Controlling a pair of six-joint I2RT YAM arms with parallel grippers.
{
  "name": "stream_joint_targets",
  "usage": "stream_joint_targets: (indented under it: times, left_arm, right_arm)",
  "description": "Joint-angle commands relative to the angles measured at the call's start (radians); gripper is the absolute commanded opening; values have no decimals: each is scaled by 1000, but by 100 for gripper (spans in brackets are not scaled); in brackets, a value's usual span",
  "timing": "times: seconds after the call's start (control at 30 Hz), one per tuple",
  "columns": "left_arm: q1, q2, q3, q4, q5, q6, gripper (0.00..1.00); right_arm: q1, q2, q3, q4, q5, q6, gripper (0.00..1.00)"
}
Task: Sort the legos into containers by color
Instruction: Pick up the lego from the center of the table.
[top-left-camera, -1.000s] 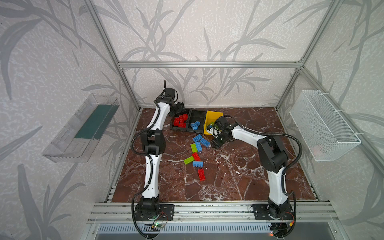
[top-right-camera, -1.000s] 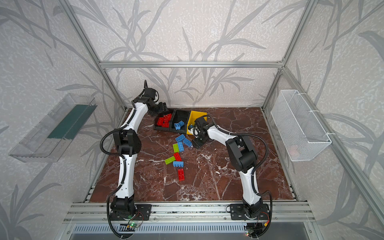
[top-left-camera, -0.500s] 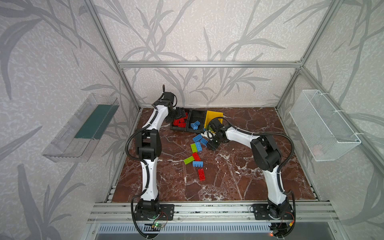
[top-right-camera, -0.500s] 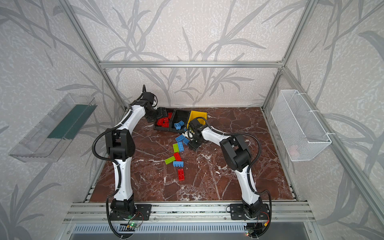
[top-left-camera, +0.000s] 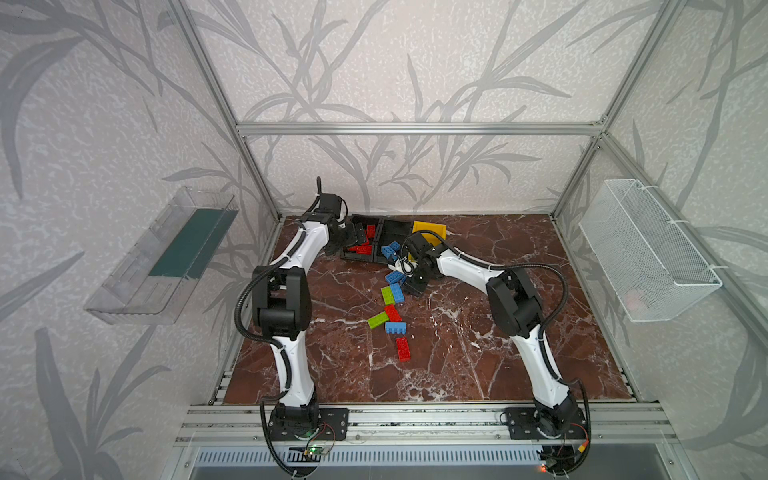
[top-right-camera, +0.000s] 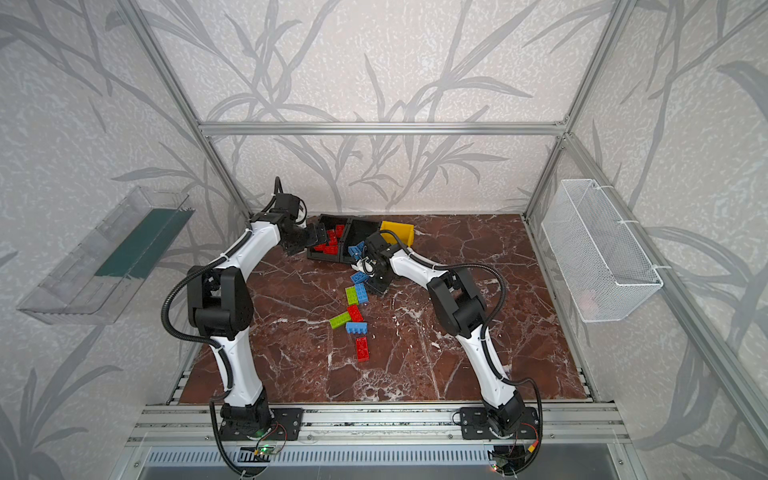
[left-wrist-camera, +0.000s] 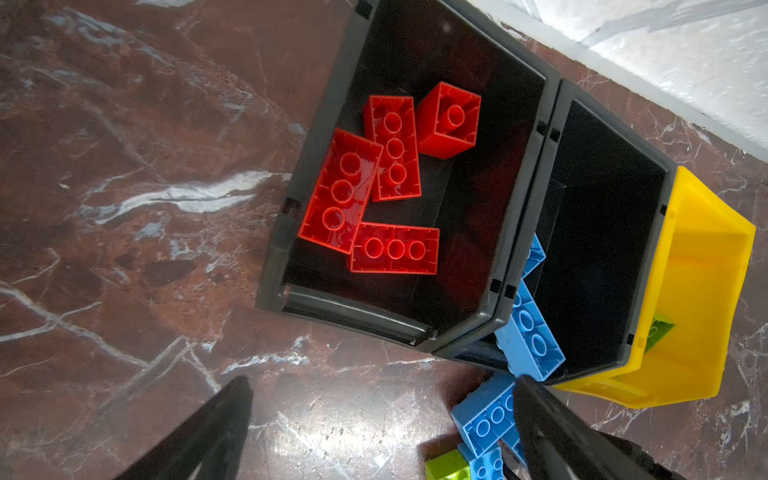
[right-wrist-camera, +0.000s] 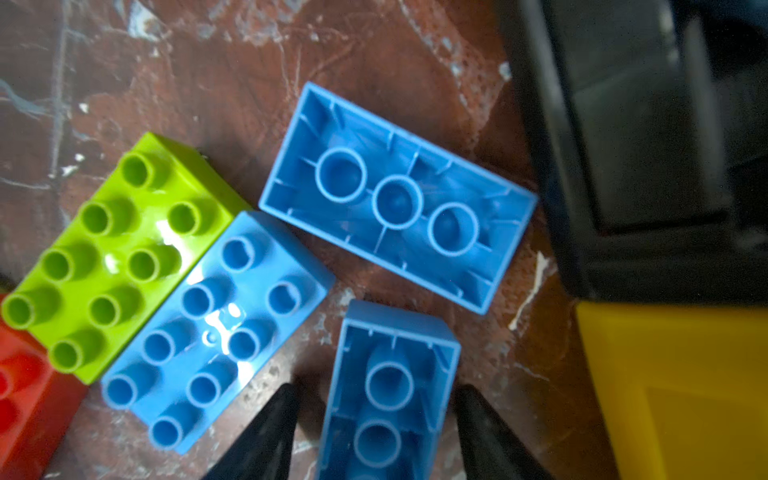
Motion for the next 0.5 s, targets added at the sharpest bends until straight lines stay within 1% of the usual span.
stream_joint_targets:
  times: [0.0, 0.03, 0.13, 0.2, 0.33, 0.47]
  left_arm:
    - [5, -87, -48, 43, -11, 7, 98]
    - [5, -103, -70, 53, -13, 6, 97]
    - [5, -151, -126, 71, -16, 5, 96]
    - [5, -186, -172, 89, -26, 3, 95]
    - [5, -259, -243, 111, -51, -1, 94]
    - [4, -330, -324, 138, -62, -12, 94]
  right_arm:
    - [4, 52, 40, -68, 12, 6, 50]
    - [4, 47, 35, -64, 11, 12, 44]
    - [6, 2, -26, -21, 34, 30, 31]
    - [4, -42, -76, -1, 41, 49, 27]
    - [-3, -178, -194, 47, 37, 104, 23]
    - [-8, -319, -268, 36, 51, 153, 22]
